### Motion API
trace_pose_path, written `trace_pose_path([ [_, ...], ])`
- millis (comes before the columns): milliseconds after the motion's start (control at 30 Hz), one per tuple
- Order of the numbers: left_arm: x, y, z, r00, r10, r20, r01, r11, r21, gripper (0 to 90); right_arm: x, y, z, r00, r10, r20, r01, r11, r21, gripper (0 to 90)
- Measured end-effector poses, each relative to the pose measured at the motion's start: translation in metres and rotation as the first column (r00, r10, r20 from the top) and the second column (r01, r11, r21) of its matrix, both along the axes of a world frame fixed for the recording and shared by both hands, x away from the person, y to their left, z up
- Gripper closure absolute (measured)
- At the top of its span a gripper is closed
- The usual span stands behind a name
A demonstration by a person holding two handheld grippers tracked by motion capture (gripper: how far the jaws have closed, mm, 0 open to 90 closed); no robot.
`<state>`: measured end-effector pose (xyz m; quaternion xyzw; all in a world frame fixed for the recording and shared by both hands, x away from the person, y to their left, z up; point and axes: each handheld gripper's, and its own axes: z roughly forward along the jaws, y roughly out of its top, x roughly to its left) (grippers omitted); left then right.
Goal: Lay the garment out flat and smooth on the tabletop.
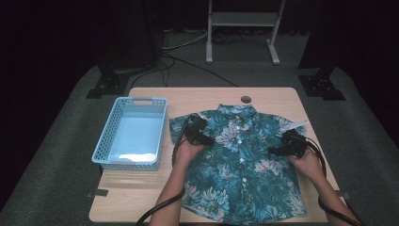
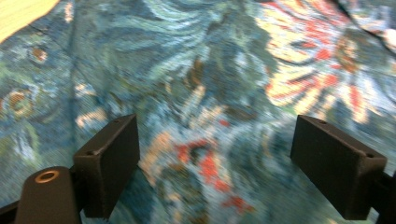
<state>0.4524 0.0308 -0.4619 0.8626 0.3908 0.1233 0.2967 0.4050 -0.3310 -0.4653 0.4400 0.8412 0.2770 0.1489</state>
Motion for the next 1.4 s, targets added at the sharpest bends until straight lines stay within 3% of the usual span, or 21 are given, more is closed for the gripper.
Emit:
trace_pose_path([
  [200, -0.017, 0.001, 0.009, 0.9997, -0.012, 0.019, 0.012, 0.9997, -0.019, 15.0, -0.013, 0.000, 0.009, 0.9997, 0.004, 0.024, -0.005, 0.999, 0.042, 24.2],
  [233, -0.021, 0.001, 0.010, 0.9996, -0.015, 0.025, 0.016, 0.9996, -0.023, 15.0, -0.018, -0.001, 0.012, 0.9997, 0.011, 0.022, -0.012, 0.998, 0.069, 24.2],
  [367, -0.039, 0.000, 0.015, 0.9983, -0.036, 0.045, 0.037, 0.9991, -0.019, 15.0, -0.028, -0.002, 0.017, 0.9995, 0.018, 0.025, -0.020, 0.996, 0.088, 24.2],
  [900, -0.090, 0.008, 0.021, 0.9921, -0.073, 0.102, 0.078, 0.9956, -0.052, 14.9, -0.065, -0.009, 0.014, 0.9987, 0.042, 0.029, -0.045, 0.992, 0.117, 24.2],
  [1300, -0.116, 0.020, 0.023, 0.9875, -0.084, 0.133, 0.096, 0.9920, -0.082, 15.0, -0.085, -0.011, 0.013, 0.9962, 0.073, 0.047, -0.080, 0.984, 0.156, 24.4],
  [1400, -0.122, 0.023, 0.023, 0.9857, -0.089, 0.143, 0.100, 0.9924, -0.071, 15.0, -0.090, -0.013, 0.014, 0.9953, 0.078, 0.057, -0.087, 0.982, 0.167, 24.4],
])
